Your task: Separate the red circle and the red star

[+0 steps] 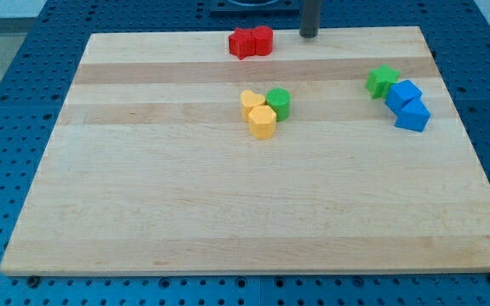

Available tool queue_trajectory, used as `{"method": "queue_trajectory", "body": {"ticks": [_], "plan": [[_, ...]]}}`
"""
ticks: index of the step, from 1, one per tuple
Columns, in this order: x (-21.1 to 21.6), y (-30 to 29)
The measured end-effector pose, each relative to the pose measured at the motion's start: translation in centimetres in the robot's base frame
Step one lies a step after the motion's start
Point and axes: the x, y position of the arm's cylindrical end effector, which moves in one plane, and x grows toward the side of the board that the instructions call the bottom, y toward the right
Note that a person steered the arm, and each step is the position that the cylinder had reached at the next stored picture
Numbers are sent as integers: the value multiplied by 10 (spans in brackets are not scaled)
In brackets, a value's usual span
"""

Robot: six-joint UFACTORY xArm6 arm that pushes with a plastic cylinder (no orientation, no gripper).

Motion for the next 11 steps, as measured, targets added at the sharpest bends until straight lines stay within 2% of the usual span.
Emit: {"method": "queue_trajectory", "body": {"ticks": [3, 5, 8, 11], "plan": [[2, -61], [13, -66], [65, -106], [129, -111]]}}
